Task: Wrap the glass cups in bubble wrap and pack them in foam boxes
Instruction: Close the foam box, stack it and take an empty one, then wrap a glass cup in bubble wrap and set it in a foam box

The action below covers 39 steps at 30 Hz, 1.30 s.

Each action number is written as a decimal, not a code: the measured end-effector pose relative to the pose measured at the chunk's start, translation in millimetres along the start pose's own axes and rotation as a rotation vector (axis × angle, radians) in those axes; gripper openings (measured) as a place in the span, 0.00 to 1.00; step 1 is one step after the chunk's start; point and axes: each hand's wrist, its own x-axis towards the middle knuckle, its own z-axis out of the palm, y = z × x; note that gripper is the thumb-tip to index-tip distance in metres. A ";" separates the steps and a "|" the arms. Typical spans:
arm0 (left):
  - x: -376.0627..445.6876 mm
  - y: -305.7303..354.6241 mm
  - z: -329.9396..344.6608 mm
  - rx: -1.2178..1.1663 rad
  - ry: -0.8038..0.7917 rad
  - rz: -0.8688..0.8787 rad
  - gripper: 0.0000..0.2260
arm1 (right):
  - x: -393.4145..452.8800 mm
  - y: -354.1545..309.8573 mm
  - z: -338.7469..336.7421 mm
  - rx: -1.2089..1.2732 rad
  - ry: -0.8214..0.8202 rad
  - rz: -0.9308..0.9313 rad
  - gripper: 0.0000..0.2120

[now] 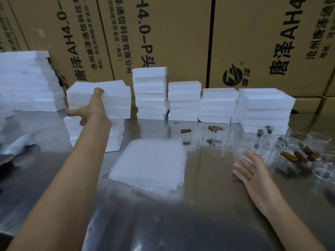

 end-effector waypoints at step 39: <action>68.0 -62.6 -16.0 0.775 0.129 0.903 0.29 | 3.3 -2.0 2.4 0.011 0.019 0.057 0.21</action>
